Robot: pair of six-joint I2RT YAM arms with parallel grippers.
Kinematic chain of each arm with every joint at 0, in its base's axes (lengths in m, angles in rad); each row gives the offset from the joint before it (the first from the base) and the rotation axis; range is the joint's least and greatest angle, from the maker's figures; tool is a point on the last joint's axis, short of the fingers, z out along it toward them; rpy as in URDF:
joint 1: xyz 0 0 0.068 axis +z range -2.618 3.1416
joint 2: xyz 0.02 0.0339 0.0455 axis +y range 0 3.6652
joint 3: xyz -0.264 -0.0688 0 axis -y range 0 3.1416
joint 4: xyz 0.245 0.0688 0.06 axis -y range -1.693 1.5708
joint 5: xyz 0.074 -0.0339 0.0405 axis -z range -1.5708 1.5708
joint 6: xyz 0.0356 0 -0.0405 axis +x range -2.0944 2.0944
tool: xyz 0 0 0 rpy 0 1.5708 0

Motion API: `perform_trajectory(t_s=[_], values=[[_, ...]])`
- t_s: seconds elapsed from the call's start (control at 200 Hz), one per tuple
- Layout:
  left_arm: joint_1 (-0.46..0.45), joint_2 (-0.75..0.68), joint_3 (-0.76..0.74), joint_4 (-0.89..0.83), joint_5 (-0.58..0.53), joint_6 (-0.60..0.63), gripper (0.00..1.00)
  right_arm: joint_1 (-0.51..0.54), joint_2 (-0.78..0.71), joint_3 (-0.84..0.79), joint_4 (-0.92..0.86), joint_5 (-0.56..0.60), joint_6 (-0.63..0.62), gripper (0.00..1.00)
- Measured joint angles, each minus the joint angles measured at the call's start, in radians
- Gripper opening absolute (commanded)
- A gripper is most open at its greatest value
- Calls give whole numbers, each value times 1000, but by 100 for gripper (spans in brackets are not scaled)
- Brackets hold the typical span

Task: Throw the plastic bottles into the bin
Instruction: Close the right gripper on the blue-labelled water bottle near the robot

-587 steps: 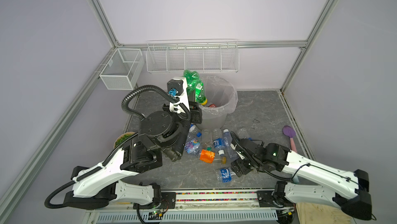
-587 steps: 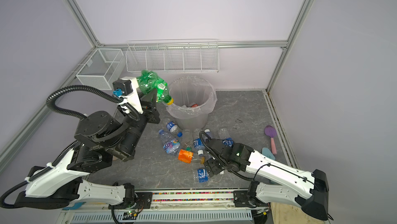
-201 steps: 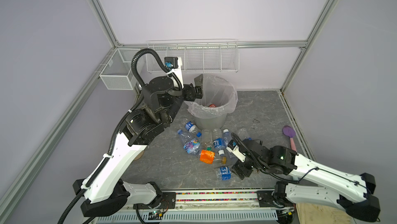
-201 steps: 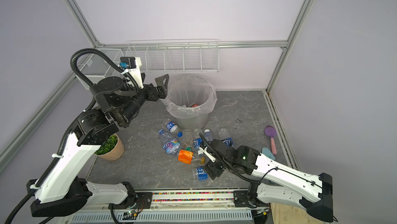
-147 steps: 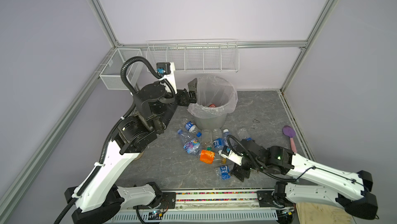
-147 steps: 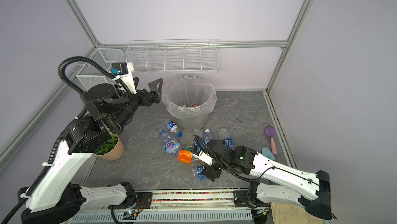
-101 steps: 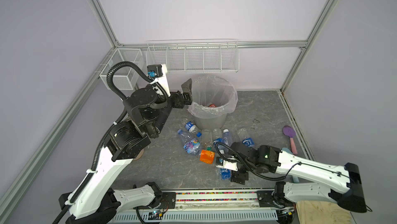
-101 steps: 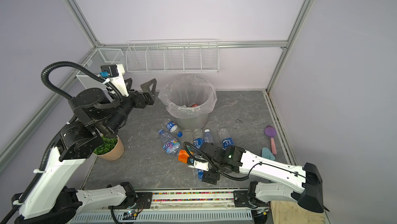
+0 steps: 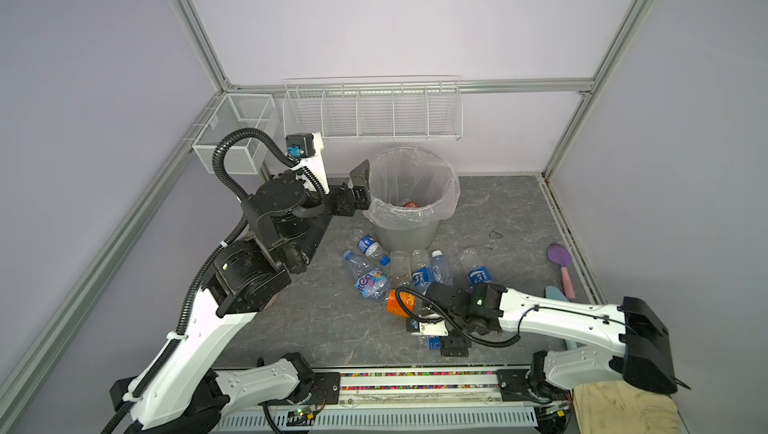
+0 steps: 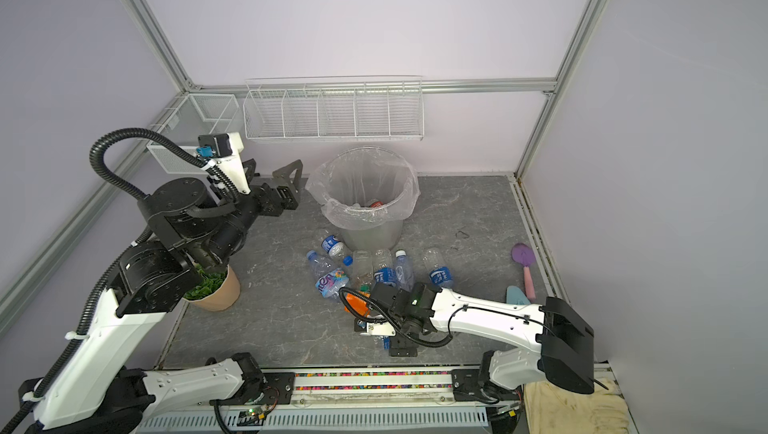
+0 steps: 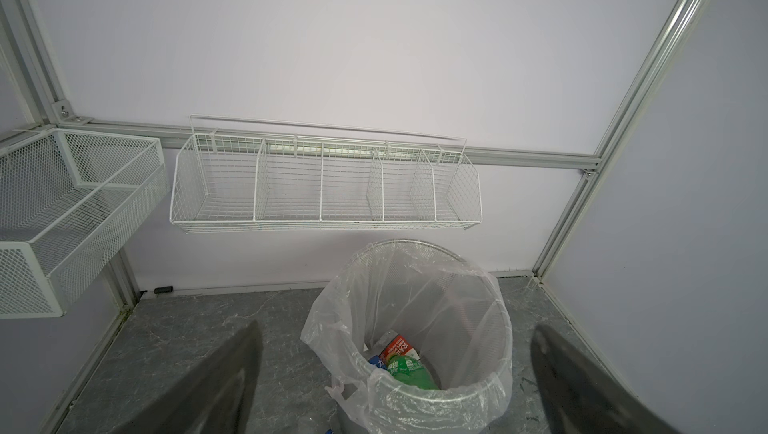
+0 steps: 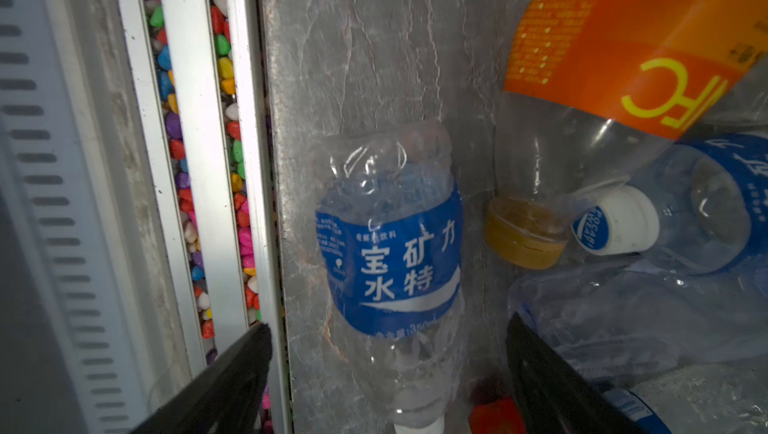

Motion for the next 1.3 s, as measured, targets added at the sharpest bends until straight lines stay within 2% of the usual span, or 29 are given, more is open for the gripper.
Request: perform_trajectory(t_s=[0.27,0.46,0.58,0.75,0.955,1.155,1.299], values=[[0,-66,-66,-2,-17,-19,100,0,87,-11,44,9,-12,93],[0,-93,-86,-4,-27,-26,100,0,114,-20,74,22,-19,100],[0,-100,-89,-5,-27,-31,99,0,153,-20,88,30,-20,95],[0,-111,-100,-8,-31,-34,99,0,181,-23,95,32,-19,82],[0,-121,-102,-8,-37,-38,98,0,183,-23,99,36,-17,57],[0,-128,-102,-7,-38,-38,97,0,182,-23,100,48,-6,45],[0,-129,-102,-8,-38,-39,97,0,178,-23,99,48,13,27]])
